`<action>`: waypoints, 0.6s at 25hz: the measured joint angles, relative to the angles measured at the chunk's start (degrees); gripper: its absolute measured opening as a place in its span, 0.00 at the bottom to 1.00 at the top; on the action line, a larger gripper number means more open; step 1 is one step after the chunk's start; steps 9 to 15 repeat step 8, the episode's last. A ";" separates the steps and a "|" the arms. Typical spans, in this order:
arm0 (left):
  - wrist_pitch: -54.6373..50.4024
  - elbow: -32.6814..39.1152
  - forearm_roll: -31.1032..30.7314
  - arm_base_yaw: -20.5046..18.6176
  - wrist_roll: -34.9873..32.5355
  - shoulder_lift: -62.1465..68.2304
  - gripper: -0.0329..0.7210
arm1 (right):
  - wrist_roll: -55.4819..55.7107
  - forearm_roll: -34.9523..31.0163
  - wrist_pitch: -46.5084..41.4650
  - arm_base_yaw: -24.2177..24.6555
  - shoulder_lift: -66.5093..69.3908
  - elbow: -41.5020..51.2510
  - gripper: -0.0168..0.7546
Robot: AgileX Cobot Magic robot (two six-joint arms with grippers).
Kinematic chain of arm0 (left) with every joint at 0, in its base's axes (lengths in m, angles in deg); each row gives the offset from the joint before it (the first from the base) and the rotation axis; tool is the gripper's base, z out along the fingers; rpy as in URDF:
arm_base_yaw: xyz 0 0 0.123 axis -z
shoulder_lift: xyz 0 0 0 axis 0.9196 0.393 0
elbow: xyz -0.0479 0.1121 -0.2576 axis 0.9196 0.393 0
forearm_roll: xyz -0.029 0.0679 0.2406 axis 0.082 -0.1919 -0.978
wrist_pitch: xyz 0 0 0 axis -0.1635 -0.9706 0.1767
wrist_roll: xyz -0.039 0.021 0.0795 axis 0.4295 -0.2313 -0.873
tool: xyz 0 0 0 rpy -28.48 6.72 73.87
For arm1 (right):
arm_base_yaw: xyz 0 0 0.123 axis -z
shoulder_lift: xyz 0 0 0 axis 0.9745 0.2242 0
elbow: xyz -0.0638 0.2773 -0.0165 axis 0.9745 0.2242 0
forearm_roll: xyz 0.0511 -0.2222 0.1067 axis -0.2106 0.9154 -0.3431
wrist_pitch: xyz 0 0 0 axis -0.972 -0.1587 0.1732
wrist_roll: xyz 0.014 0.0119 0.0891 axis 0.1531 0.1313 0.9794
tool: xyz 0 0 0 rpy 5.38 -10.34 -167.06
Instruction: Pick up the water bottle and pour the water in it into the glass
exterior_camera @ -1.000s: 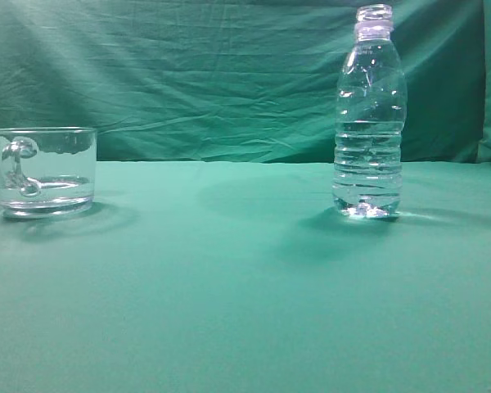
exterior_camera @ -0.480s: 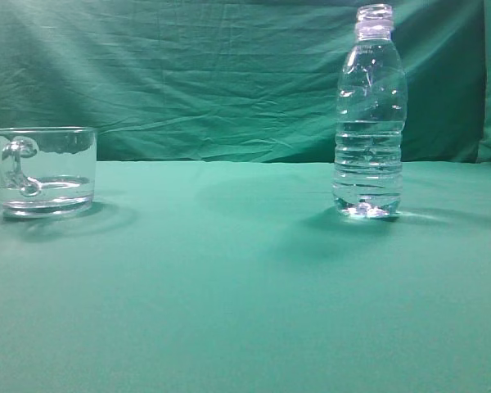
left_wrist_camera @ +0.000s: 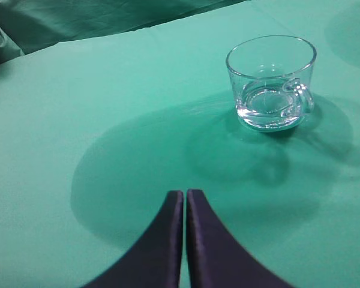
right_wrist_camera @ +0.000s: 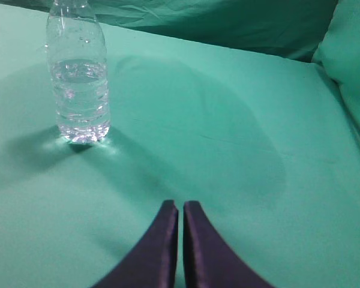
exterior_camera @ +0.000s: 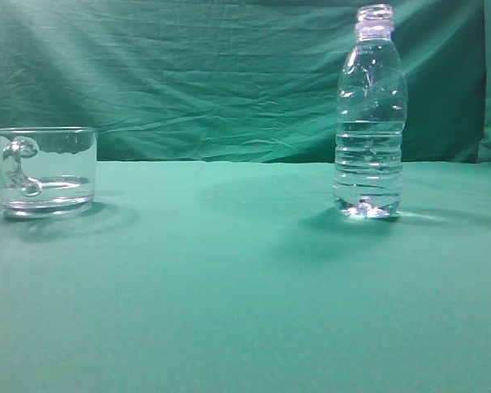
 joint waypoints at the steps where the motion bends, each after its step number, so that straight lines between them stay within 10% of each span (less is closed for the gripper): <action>1: 0.00 0.00 0.00 0.00 0.00 0.00 0.04 | 0.00 0.00 0.00 0.00 0.00 0.00 0.02; 15: 0.00 0.00 0.00 0.00 0.00 0.00 0.04 | 0.00 0.00 0.00 0.00 0.00 0.00 0.02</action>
